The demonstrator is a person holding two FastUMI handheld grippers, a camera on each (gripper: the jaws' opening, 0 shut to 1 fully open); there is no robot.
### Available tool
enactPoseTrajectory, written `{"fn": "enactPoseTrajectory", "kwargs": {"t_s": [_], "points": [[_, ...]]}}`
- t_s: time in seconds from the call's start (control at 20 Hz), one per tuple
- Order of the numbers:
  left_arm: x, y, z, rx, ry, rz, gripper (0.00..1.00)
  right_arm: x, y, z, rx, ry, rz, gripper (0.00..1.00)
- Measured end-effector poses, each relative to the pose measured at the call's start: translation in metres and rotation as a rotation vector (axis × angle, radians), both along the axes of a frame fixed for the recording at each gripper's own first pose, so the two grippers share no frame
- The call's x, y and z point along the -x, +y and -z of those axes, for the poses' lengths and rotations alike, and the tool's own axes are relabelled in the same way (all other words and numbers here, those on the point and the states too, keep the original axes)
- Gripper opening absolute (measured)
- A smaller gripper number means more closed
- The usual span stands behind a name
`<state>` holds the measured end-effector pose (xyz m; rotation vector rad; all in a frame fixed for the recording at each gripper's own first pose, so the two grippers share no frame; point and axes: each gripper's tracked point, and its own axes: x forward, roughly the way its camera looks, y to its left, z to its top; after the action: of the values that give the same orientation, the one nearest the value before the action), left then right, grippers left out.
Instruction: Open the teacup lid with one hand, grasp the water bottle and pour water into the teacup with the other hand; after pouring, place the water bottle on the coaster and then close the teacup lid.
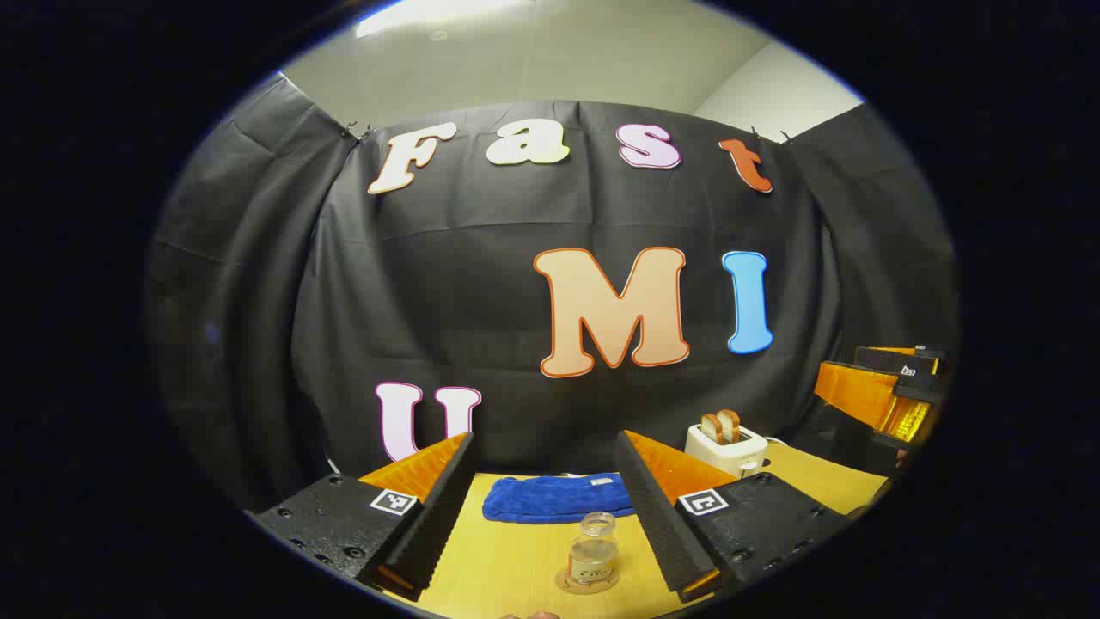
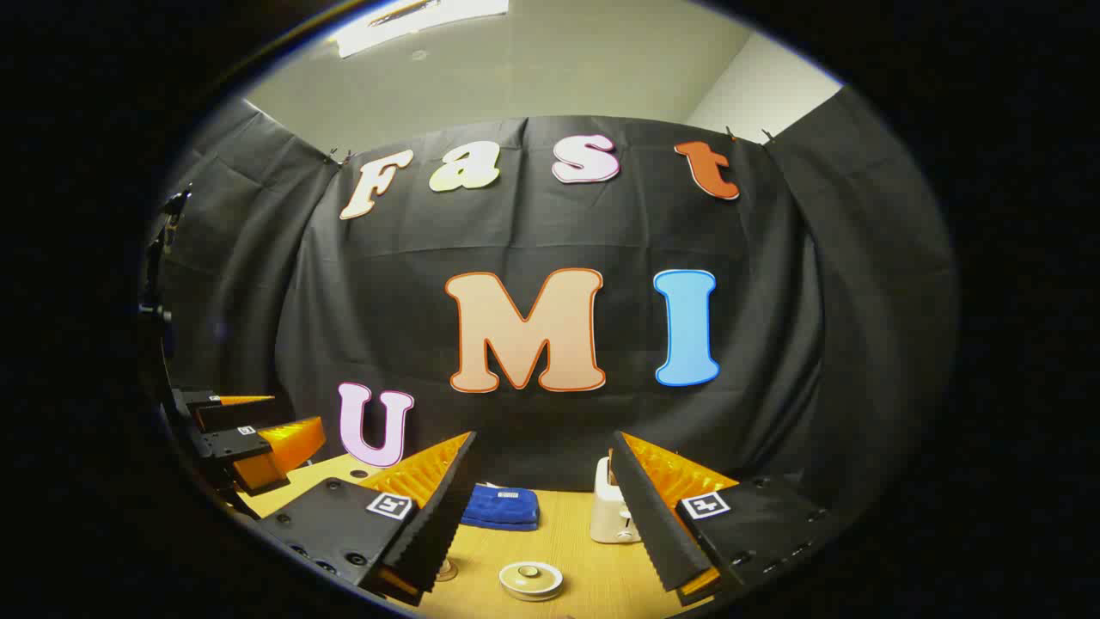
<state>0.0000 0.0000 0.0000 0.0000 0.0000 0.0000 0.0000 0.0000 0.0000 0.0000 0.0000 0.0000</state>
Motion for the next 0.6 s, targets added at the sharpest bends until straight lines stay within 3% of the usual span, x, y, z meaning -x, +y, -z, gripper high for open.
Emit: {"fn": "enactPoseTrajectory", "kwargs": {"t_s": [0.6], "points": [[0.006, 0.009, 0.0, -0.003, 0.006, 0.001, 0.95, -0.005, 0.004, 0.018, 0.0, 0.064, 0.002, 0.95]]}}
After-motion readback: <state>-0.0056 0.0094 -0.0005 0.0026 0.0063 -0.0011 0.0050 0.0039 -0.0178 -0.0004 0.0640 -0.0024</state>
